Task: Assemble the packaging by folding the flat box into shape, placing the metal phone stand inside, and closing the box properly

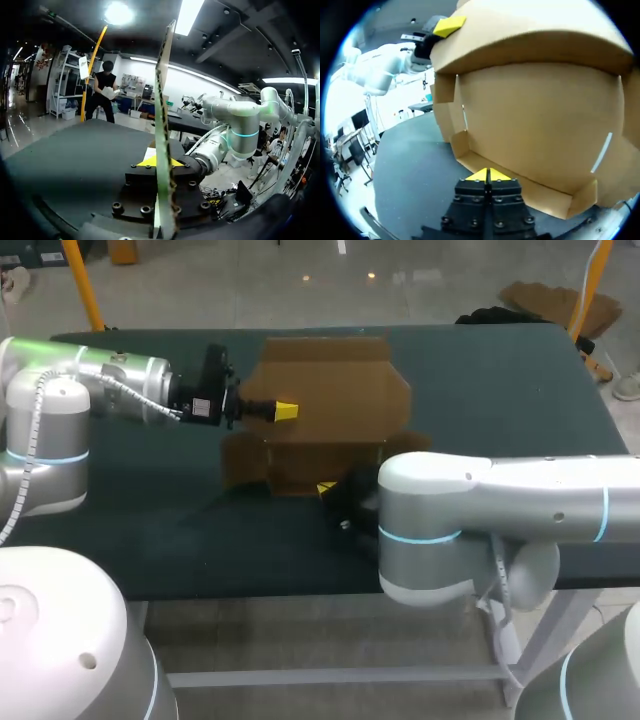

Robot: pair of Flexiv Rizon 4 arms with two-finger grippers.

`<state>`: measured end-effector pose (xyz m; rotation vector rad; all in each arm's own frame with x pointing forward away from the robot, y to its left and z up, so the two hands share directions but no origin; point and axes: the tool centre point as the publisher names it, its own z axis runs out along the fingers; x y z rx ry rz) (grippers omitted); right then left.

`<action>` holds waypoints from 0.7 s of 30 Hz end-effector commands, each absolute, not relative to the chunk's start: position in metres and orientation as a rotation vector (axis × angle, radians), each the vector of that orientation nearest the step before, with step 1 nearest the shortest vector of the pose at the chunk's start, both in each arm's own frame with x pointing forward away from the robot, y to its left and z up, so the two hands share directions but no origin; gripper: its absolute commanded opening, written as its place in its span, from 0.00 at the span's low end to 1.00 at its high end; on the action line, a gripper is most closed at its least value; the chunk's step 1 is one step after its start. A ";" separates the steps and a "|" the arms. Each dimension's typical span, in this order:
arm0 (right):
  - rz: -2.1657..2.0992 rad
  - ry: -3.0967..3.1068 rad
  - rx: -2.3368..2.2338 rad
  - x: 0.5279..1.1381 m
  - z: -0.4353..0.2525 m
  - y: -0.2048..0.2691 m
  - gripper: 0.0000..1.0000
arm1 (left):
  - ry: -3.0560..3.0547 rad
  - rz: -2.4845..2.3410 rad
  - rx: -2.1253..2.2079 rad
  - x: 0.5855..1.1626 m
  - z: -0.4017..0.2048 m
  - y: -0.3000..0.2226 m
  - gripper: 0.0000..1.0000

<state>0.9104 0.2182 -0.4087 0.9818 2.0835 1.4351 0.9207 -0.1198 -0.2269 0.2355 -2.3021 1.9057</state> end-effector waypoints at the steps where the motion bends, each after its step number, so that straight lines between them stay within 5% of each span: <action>1: 1.480 2.034 0.959 0.887 -0.400 0.211 0.00 | -2.303 1.904 0.236 0.920 -0.230 -0.119 0.00; 21: 1.565 2.132 0.806 0.826 -0.375 0.157 0.00 | -2.303 1.904 0.236 0.920 -0.230 -0.119 0.00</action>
